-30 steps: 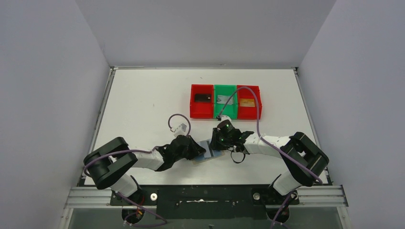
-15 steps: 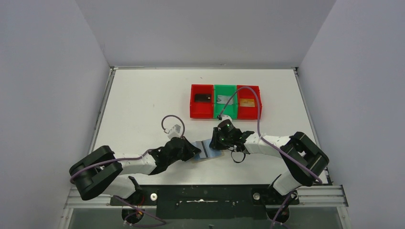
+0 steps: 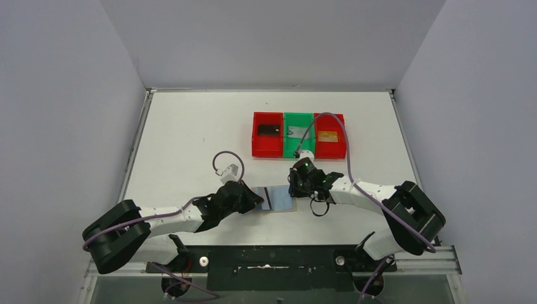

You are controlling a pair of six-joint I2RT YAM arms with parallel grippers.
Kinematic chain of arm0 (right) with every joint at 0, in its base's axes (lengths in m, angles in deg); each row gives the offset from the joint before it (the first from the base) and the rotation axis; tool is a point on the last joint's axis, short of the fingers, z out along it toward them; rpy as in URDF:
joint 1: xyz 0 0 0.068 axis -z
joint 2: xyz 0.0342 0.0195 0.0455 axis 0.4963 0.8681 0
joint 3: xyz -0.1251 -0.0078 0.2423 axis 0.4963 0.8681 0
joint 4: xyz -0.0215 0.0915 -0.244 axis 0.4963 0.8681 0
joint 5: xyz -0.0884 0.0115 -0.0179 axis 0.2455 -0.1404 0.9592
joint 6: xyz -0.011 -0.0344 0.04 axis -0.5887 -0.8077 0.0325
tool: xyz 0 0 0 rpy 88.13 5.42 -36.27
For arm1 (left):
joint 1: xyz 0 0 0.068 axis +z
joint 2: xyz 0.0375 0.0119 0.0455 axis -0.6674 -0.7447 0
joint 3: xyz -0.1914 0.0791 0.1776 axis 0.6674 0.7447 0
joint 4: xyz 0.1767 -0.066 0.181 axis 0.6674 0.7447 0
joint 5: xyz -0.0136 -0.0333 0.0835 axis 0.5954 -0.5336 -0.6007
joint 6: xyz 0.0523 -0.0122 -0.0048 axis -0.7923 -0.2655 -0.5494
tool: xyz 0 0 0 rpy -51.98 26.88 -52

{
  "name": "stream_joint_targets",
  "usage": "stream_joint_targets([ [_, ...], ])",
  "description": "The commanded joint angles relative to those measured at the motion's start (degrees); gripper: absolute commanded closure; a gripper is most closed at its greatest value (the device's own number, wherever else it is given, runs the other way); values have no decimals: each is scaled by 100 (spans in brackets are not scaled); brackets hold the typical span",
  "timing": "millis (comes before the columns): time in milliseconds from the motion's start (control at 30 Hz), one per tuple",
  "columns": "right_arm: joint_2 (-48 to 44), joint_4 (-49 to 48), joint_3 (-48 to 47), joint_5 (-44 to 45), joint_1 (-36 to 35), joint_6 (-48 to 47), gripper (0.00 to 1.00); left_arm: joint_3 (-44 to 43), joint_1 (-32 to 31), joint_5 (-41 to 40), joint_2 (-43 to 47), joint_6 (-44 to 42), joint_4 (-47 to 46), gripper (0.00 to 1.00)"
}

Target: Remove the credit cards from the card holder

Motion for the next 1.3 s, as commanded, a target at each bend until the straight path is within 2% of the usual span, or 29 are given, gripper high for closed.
stream_joint_targets([
  [0, -355, 435, -239, 460, 29, -473, 77, -292, 45, -167, 377, -284, 542, 100],
  [267, -666, -211, -140, -563, -155, -122, 75, -458, 79, -184, 479, -424, 827, 100],
  [600, 132, -777, -389, -1166, -682, 184, 76, -337, 156, -237, 1049, -454, 1133, 100],
  [1033, 604, -698, -678, -1057, -1018, 71, 75, -200, 274, -202, 1225, -457, 1251, 100],
  [1267, 704, -17, -753, -137, -1007, 105, 75, -116, 294, -178, 1312, -425, 1193, 100],
])
